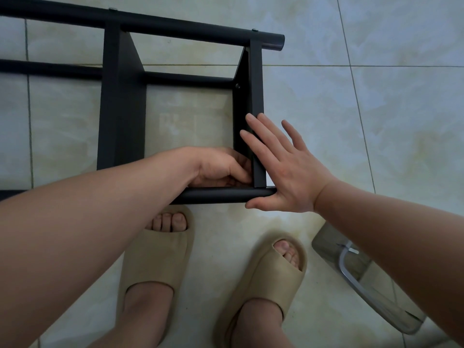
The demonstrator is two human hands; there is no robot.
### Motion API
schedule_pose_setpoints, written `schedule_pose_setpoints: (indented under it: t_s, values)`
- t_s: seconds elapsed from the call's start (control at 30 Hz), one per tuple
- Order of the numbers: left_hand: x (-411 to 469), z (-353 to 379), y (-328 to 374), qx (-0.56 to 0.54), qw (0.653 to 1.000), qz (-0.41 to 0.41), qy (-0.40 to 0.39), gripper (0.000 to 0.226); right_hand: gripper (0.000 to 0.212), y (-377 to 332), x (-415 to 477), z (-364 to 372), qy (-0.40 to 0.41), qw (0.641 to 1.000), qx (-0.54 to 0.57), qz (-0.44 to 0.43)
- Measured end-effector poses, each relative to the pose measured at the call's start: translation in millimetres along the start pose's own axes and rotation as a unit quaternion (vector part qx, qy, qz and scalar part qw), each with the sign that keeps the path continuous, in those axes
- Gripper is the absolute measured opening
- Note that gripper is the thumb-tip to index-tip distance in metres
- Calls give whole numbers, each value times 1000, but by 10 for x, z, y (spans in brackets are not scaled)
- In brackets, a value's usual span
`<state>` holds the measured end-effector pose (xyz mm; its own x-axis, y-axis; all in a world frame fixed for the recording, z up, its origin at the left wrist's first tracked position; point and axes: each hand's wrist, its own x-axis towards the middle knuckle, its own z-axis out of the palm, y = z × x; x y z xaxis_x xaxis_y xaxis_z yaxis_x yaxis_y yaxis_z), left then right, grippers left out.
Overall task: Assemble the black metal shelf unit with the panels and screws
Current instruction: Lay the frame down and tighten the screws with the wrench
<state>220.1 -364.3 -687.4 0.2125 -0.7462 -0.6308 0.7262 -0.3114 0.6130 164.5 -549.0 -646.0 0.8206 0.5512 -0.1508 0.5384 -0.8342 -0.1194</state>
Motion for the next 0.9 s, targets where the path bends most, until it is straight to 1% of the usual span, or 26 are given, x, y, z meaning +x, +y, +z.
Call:
schedule_pose_setpoints:
  t_s: [0.23,0.4,0.57,0.67,0.8,0.9]
  values:
    - [-2,3,9,-5,1000,8,-4,25,116,5,1,7,2,1000,-1,0]
    - [-6,8,-18,-9,1000,-11,-24,25,115,-3,-1,1,-1,1000,-1,2]
    - [-26,-4,-16,-5,999,-28,-24,25,116,-2,-2,-2,-1,1000,-6,4]
    - [-22,-18,-24,-3,1000,-15,-10,20,116,-5,-4,-8,0,1000,-9,5]
    - [-1,-26,-18,-2,1000,-8,5,16,116,-5,0,-48,-21,1000,-10,8]
    - [-3,-19,-6,-3,1000,0,5,19,118,3,11,-89,-45,999,-5,9]
